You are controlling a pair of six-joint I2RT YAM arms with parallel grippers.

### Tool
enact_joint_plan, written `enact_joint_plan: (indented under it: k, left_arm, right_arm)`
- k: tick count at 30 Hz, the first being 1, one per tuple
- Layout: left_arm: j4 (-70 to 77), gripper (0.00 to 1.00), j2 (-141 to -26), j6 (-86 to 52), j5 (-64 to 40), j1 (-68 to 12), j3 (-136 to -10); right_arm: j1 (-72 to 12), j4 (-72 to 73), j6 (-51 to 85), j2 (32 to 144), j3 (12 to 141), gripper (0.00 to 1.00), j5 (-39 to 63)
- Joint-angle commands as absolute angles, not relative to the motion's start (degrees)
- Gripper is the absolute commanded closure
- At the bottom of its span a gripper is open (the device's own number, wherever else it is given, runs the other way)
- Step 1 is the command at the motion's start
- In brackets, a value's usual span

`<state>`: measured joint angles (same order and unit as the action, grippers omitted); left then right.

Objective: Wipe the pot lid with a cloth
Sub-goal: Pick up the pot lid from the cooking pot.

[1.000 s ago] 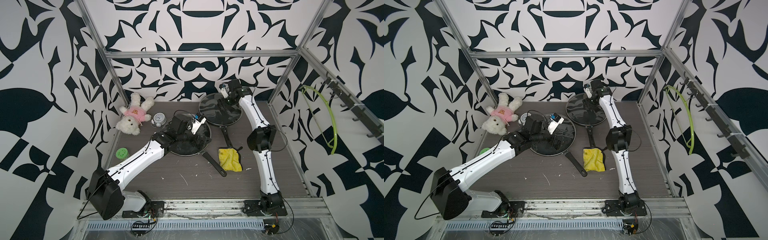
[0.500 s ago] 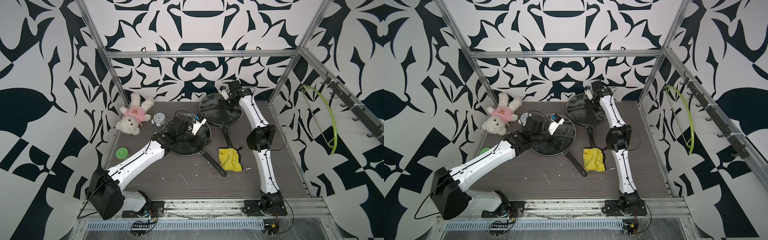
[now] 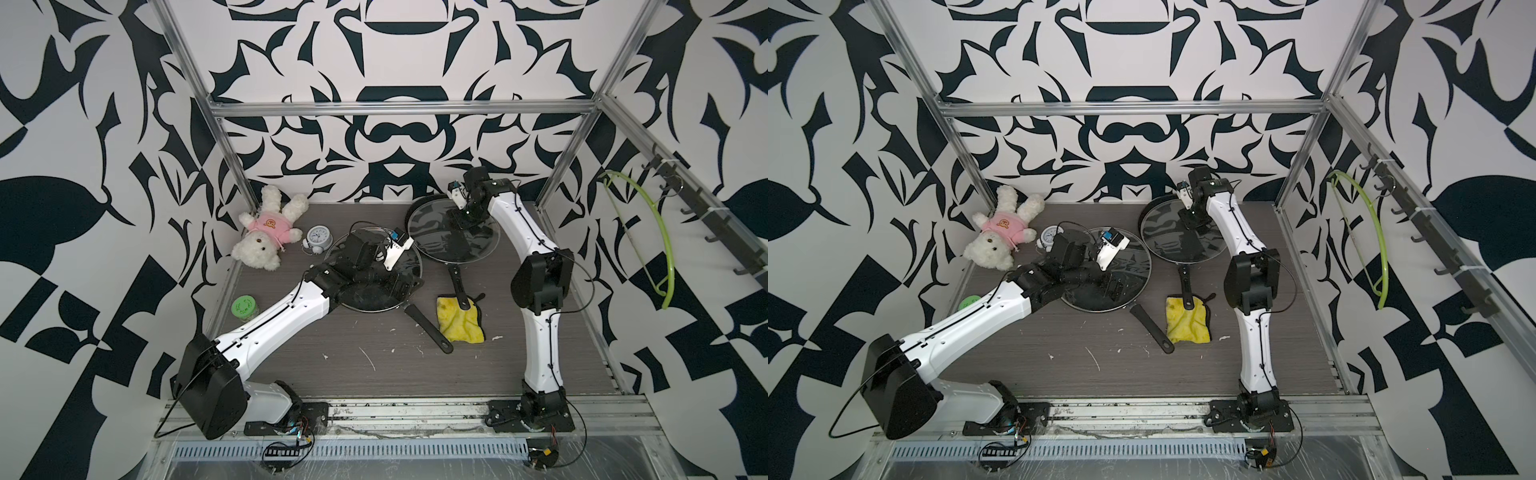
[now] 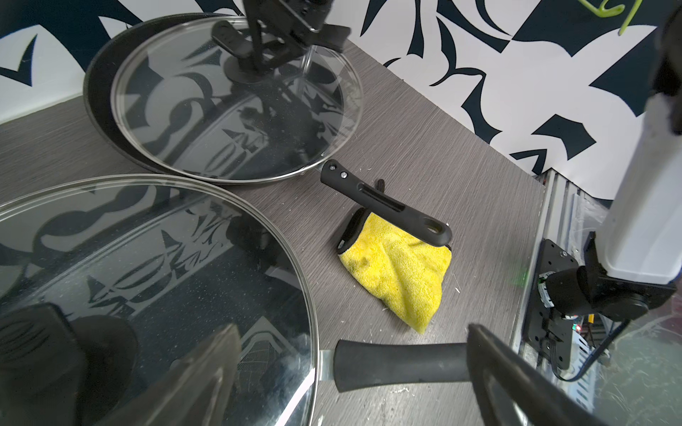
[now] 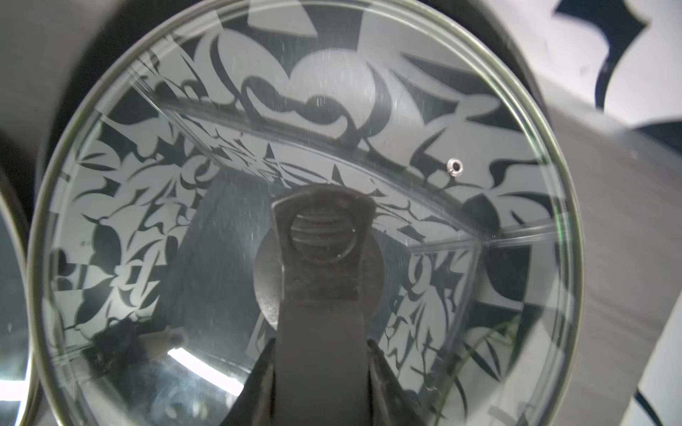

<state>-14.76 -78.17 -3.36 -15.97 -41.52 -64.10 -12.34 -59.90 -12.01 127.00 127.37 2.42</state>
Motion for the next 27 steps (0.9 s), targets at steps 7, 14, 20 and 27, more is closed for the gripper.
enact_joint_plan:
  k: [7,14,20,27]
  left_arm:
    - [-14.2,0.01,-79.4,-3.1,-17.3,-41.7,-64.2]
    - [-14.2,0.01,-79.4,-3.0,-17.1,-41.7,-64.0]
    - [-14.1,0.01,-79.8,-3.0,-17.4,-41.7,-64.0]
    - [-14.1,0.01,-79.5,-2.9,-17.3,-41.7,-63.6]
  right_arm:
    - [-12.6,-60.5,-11.1,125.4,127.2,0.79,3.9]
    - [-12.6,-59.3,-10.3,127.1,127.8,0.65,4.5]
    - [-12.6,-61.2,-9.8,130.1,132.8,0.53,4.4]
    - [-12.7,-66.1,-10.5,134.5,139.0,0.64,3.7]
